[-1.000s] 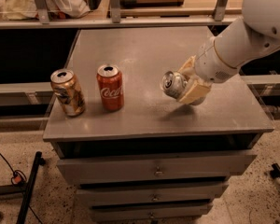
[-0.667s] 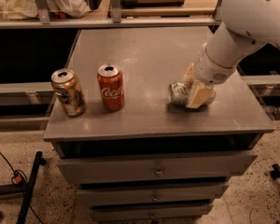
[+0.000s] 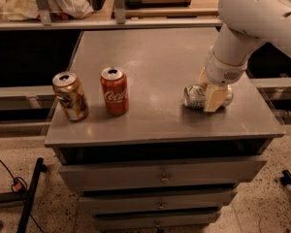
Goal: Knock 7up can over
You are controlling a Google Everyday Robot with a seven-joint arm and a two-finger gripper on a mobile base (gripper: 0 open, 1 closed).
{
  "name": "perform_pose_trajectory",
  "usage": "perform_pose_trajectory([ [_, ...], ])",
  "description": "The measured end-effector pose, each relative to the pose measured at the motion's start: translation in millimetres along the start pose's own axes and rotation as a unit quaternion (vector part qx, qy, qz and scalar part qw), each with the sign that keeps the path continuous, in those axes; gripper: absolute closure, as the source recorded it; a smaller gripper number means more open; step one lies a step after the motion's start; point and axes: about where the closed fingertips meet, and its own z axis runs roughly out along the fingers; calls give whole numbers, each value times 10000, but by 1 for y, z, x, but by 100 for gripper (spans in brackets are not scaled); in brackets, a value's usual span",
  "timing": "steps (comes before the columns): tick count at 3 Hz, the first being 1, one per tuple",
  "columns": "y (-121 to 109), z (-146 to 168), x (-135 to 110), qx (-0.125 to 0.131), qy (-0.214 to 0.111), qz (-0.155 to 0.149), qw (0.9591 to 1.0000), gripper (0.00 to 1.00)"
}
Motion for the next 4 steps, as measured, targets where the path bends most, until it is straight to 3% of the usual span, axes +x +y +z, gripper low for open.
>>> perform_pose_trajectory([
  [1,1,0,0,-1,1,-1,10000,13],
  [2,1,0,0,-1,1,-4,10000,0],
  [3,4,-13,5,-135,308,-50,9994,0],
  [4,4,-13,5,-135,308,-50,9994,0],
])
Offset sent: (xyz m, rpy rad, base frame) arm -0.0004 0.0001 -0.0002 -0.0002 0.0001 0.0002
